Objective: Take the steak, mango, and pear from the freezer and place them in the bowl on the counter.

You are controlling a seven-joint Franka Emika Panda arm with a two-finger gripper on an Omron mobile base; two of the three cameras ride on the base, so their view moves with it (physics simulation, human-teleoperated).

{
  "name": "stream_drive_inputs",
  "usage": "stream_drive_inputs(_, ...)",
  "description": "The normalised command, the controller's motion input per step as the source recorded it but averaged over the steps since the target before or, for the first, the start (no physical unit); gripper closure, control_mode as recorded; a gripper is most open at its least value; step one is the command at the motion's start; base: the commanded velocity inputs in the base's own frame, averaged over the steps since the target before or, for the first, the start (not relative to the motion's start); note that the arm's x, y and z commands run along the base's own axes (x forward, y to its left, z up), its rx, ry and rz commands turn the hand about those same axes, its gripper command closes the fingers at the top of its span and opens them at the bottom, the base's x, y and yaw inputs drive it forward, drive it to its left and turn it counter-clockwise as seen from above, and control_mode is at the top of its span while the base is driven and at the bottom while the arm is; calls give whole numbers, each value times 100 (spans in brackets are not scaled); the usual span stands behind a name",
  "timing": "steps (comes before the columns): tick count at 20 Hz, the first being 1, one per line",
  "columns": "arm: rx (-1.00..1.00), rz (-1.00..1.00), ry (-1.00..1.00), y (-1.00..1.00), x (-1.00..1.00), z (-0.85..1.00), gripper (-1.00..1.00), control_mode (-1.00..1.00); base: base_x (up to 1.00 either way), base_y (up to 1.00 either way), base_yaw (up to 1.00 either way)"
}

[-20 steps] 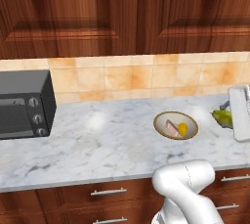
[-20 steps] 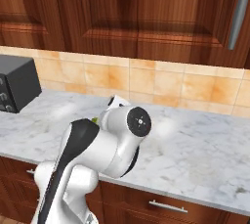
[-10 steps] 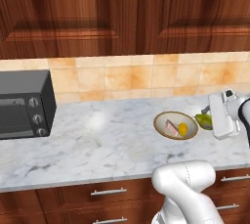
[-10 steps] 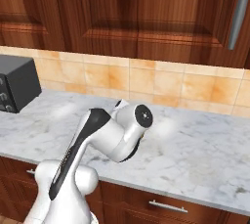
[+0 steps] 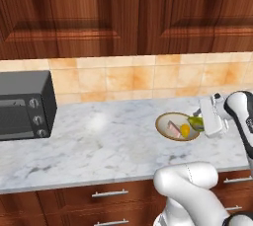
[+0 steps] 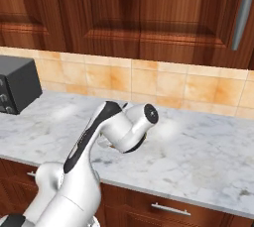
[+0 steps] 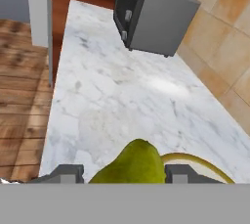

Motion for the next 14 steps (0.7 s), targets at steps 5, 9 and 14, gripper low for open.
stream_drive_inputs(5,0,9,1,0,61,-43,100,-100,0,0,0)
stream_drive_inputs(9,0,9,2,0,58,-52,100,-100,0,0,0)
stream_drive_inputs(14,0,8,1,-4,42,-46,100,-100,0,0,0)
